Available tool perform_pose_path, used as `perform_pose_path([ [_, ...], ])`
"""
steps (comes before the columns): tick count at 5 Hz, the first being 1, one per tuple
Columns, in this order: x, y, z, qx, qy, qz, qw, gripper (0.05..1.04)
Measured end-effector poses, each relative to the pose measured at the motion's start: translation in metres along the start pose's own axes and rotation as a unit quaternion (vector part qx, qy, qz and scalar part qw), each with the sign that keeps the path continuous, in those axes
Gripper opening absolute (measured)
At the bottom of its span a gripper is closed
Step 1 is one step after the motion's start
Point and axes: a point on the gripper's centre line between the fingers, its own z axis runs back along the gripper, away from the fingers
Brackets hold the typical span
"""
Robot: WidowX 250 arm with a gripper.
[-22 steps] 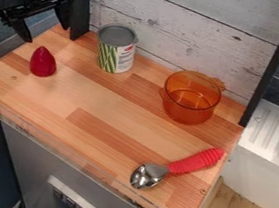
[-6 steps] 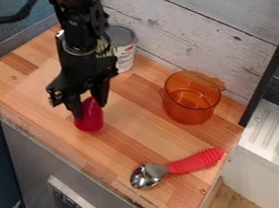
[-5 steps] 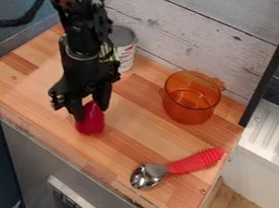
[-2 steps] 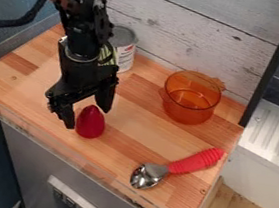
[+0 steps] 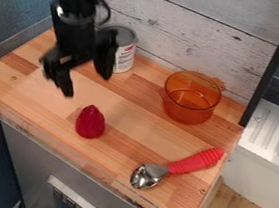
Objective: Move the red object to the bottom center of the table
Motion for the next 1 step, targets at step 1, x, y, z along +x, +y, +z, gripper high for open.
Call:
perform_pose_path([
  [1,0.0003,-0.0004,0.0011,-0.001,-0.001,-0.003,1.0,1.0],
])
